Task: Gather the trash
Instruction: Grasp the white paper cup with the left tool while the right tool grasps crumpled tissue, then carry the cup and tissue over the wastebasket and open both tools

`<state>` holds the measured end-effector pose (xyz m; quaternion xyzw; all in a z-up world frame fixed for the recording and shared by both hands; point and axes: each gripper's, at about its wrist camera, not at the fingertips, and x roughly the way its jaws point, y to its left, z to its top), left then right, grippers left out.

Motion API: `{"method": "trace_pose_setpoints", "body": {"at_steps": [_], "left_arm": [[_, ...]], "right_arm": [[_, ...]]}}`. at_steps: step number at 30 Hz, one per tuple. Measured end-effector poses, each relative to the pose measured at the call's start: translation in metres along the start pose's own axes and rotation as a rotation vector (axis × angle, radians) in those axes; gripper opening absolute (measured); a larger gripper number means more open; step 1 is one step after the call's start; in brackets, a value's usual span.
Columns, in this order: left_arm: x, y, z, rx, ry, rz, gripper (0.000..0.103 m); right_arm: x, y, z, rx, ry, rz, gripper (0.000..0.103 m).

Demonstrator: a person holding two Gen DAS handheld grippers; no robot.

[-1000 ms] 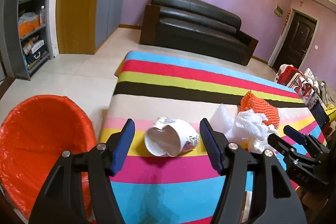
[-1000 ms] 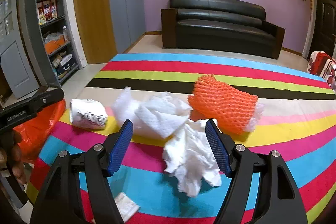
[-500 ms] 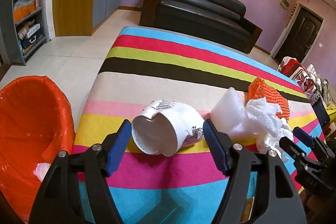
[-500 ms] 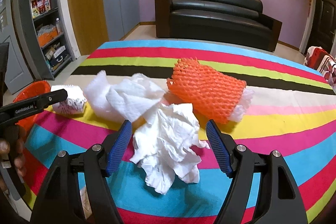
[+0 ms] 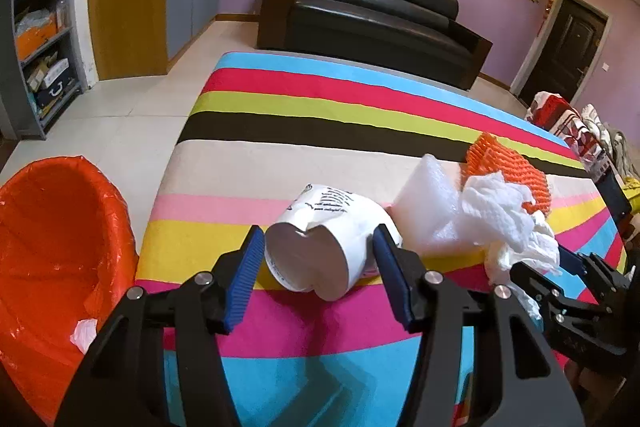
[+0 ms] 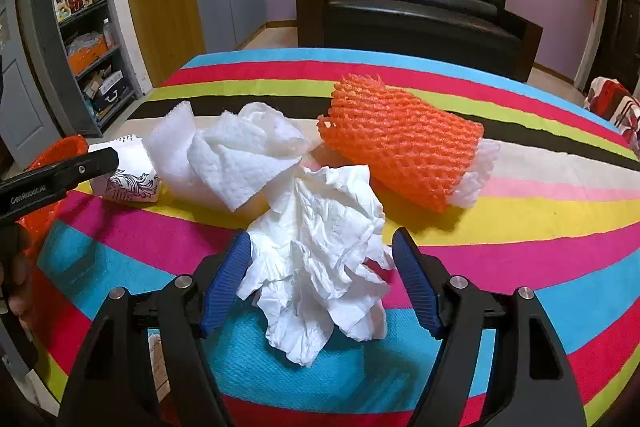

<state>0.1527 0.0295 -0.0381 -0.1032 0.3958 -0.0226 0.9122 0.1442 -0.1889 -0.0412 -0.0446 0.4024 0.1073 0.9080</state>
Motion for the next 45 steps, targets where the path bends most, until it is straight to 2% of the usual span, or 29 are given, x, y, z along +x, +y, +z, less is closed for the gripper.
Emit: {"method": "trace_pose_setpoints", "body": {"at_steps": [6,13,15,20,23,29,45], "left_arm": [[0.004,0.001,-0.002,-0.004,0.032,-0.004,0.065],[0.002,-0.001,-0.003,0.004,0.034,-0.009,0.060],[0.001,0.000,-0.002,0.001,0.031,-0.011,0.058],[-0.003,-0.001,-0.002,0.012,0.023,-0.009,0.057],[-0.005,-0.002,-0.001,0.010,0.012,-0.009,0.057],[-0.012,0.000,0.000,0.004,-0.008,-0.006,0.057],[-0.034,0.002,0.006,0.002,-0.070,-0.013,0.057]], "right_arm": [[0.004,-0.001,-0.001,0.000,0.012,0.001,0.064],[0.007,0.001,-0.002,0.000,0.022,0.002,0.062],[0.009,0.001,-0.003,-0.001,0.025,0.001,0.044],[0.006,0.003,-0.005,0.004,0.018,-0.009,0.024],[0.001,0.002,-0.004,0.015,-0.001,-0.018,0.018],[-0.011,-0.003,0.000,0.038,-0.040,-0.028,0.014],[-0.037,-0.008,0.009,0.053,-0.136,-0.033,0.013]]}}
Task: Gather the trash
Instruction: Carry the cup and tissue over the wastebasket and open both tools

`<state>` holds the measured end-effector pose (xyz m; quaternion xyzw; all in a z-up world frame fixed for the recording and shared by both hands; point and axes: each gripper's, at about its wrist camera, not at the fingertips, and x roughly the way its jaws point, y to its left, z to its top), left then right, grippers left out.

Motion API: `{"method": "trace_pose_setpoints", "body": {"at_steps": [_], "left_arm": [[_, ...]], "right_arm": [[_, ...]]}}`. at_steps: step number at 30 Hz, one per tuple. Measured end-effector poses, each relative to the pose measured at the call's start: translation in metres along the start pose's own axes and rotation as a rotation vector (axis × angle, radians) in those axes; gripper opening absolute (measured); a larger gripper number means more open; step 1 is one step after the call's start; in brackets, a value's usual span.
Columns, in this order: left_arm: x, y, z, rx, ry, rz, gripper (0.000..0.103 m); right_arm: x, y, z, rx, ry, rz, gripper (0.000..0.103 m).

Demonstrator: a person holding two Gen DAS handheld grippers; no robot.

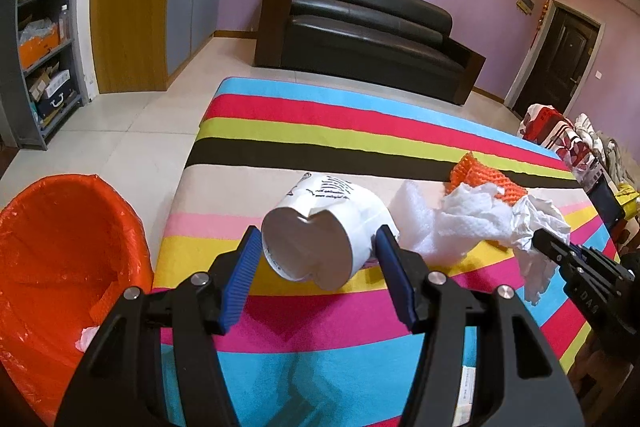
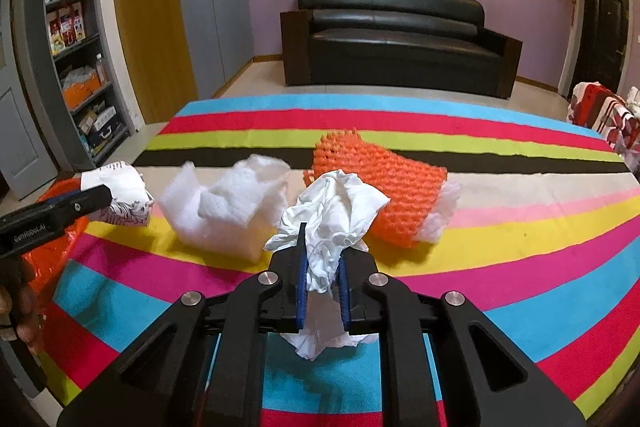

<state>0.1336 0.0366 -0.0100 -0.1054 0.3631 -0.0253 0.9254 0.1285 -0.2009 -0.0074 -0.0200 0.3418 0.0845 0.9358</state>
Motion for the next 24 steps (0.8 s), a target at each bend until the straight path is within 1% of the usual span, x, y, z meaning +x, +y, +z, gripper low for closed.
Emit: {"method": "trace_pose_setpoints", "body": {"at_steps": [5,12,19,24], "left_arm": [[-0.007,-0.002,0.002,0.007,-0.017,-0.014,0.057],[-0.020,0.001,0.005,0.000,-0.046,-0.017,0.057],[-0.030,0.010,0.008,-0.014,-0.065,-0.004,0.057],[-0.041,0.019,0.008,-0.022,-0.083,0.018,0.057]], "right_arm": [[-0.012,-0.001,0.008,0.007,-0.048,-0.009,0.013],[-0.019,-0.001,0.014,0.020,-0.071,-0.001,0.013],[-0.024,0.013,0.023,0.014,-0.105,0.013,0.013],[-0.025,0.028,0.027,0.010,-0.112,0.031,0.013]]}}
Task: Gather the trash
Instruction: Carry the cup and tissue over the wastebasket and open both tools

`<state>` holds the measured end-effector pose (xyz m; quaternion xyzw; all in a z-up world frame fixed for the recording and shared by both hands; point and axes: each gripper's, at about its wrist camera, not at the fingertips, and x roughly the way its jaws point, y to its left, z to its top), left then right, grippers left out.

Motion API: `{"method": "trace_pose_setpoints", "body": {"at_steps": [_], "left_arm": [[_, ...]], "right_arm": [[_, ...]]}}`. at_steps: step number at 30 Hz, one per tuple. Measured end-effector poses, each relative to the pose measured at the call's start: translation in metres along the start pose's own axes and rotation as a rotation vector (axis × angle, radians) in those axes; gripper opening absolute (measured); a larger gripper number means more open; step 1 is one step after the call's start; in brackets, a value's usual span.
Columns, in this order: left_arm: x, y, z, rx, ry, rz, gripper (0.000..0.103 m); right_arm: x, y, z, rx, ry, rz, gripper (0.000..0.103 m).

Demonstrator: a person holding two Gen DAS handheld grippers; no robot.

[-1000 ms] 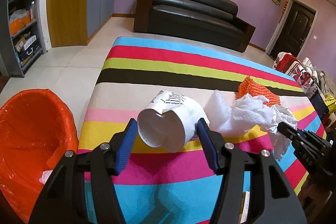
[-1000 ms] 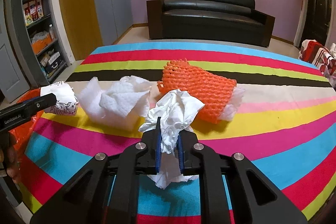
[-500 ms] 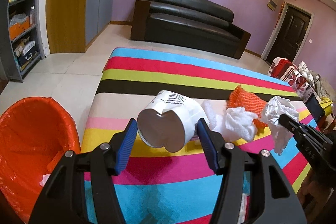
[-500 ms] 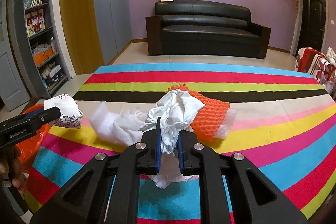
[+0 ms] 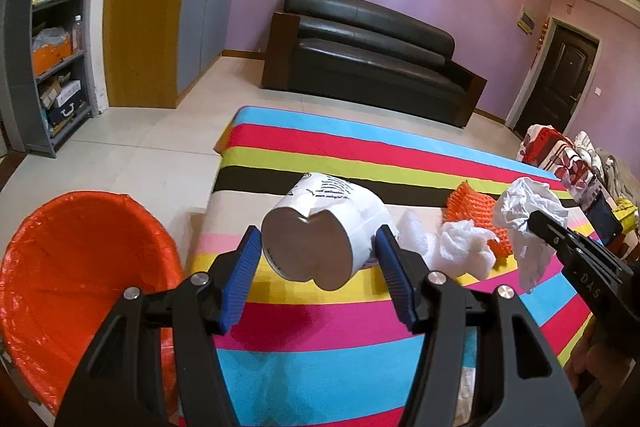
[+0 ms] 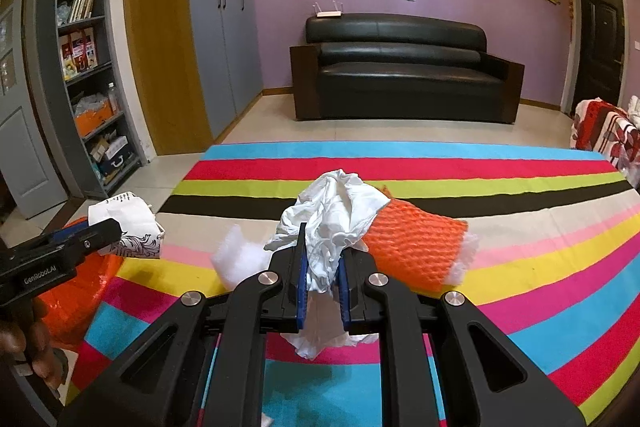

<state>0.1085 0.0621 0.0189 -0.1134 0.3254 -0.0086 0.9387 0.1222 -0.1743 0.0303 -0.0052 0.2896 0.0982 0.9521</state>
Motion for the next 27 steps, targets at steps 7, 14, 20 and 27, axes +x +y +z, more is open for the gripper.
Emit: {"method": "trace_pose_setpoints", "body": {"at_steps": [7,14,20,27], "left_arm": [[-0.020,0.023,0.004,-0.019,-0.026,0.040,0.057],[-0.046,0.055,0.004,-0.040,-0.051,0.084,0.057],[-0.071,0.087,0.003,-0.073,-0.074,0.134,0.057],[-0.095,0.116,-0.002,-0.107,-0.087,0.186,0.057]], "right_arm": [[0.003,0.026,0.008,-0.003,-0.011,0.038,0.013],[0.005,0.062,0.013,-0.028,-0.023,0.077,0.013],[0.008,0.093,0.012,-0.055,-0.017,0.119,0.013],[0.007,0.136,0.010,-0.099,-0.011,0.174,0.013]]}}
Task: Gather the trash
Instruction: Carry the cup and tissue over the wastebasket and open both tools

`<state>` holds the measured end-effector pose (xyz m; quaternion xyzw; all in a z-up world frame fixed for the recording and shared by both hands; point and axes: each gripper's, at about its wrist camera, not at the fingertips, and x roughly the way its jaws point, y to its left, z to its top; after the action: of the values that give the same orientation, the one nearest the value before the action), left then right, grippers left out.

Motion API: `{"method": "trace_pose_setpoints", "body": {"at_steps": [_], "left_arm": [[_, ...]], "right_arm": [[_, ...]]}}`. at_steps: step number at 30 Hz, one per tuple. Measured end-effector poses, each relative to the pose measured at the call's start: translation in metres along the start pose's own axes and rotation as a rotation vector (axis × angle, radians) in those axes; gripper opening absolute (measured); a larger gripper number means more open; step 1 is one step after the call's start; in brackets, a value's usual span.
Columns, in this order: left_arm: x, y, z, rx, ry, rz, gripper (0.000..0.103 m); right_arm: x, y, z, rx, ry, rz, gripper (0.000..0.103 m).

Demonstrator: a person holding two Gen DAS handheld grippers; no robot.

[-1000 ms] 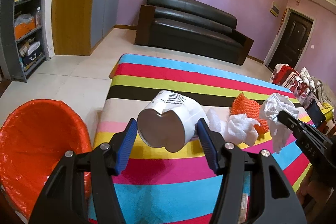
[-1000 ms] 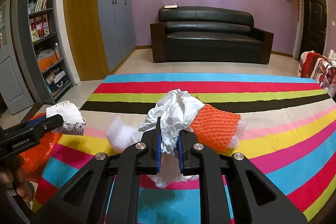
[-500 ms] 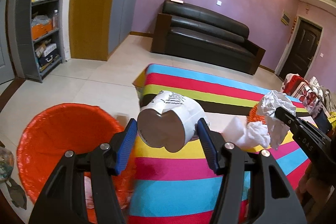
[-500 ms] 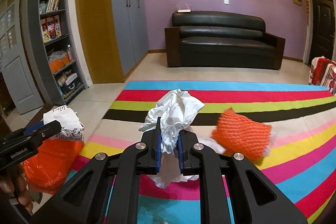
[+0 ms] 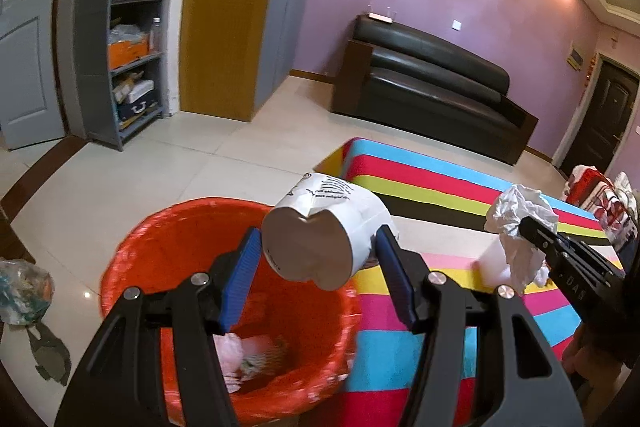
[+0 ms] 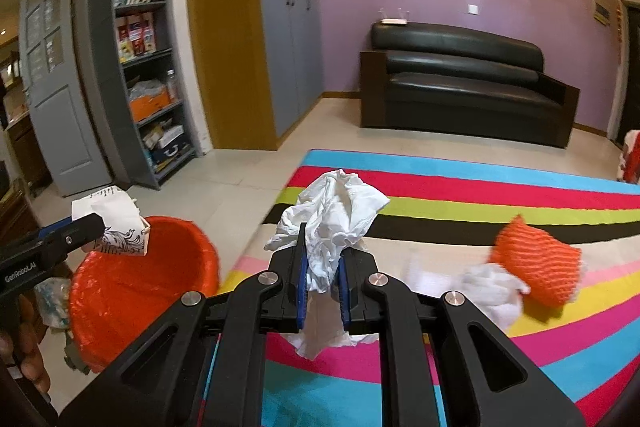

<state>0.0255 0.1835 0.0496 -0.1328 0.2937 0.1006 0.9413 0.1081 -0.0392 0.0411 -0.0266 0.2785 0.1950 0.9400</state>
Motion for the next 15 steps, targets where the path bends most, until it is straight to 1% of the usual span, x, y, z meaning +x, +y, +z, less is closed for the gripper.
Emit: {"method": "trace_pose_setpoints", "body": {"at_steps": [15], "left_arm": [[-0.026,0.053,-0.005,-0.037,-0.009,0.088,0.057]], "right_arm": [[0.016,0.085,-0.005,-0.070,0.042,0.116,0.013]]}}
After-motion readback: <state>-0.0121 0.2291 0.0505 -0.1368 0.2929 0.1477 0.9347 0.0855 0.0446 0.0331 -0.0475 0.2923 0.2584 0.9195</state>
